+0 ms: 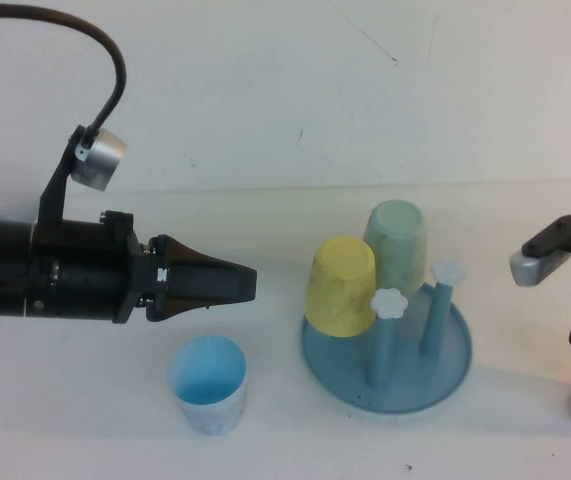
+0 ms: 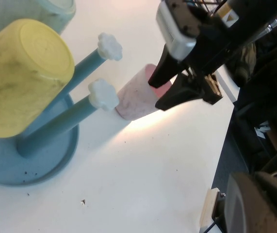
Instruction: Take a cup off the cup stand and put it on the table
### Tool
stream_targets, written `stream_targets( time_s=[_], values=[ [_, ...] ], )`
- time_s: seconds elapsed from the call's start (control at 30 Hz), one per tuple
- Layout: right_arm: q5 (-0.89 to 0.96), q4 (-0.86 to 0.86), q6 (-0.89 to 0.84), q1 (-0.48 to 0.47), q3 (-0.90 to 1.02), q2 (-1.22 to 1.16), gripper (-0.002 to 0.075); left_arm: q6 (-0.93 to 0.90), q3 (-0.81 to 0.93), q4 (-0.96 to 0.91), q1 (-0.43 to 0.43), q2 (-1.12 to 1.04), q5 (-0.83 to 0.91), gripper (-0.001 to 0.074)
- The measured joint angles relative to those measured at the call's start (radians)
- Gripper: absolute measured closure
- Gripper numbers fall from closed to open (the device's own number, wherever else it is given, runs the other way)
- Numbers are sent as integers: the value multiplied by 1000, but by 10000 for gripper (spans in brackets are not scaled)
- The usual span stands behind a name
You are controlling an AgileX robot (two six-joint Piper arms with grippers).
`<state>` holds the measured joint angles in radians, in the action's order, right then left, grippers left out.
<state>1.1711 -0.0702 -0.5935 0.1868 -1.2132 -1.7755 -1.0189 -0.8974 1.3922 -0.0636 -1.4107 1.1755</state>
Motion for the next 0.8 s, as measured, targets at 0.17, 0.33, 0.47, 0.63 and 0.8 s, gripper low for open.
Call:
stream_targets(
  time_s=[0.17,0.33,0.47,0.63,0.8],
  values=[
    [19,-71,2,0,-60,60,328,-3,0,-4,0,0,0,736],
    [36,-130,-9,0,-56,220,379,-32,0,-4,0,0,1,736],
    [45,-134,-15,0,-39,394,438,-46,0,-8,0,2,-1,736],
    [-6,-149,-17,0,35,630,523,-46,0,-70,0,74,-82,736],
    [-177,-257,-100,0,180,865,631,-28,38,-191,0,244,-263,736]
  ],
)
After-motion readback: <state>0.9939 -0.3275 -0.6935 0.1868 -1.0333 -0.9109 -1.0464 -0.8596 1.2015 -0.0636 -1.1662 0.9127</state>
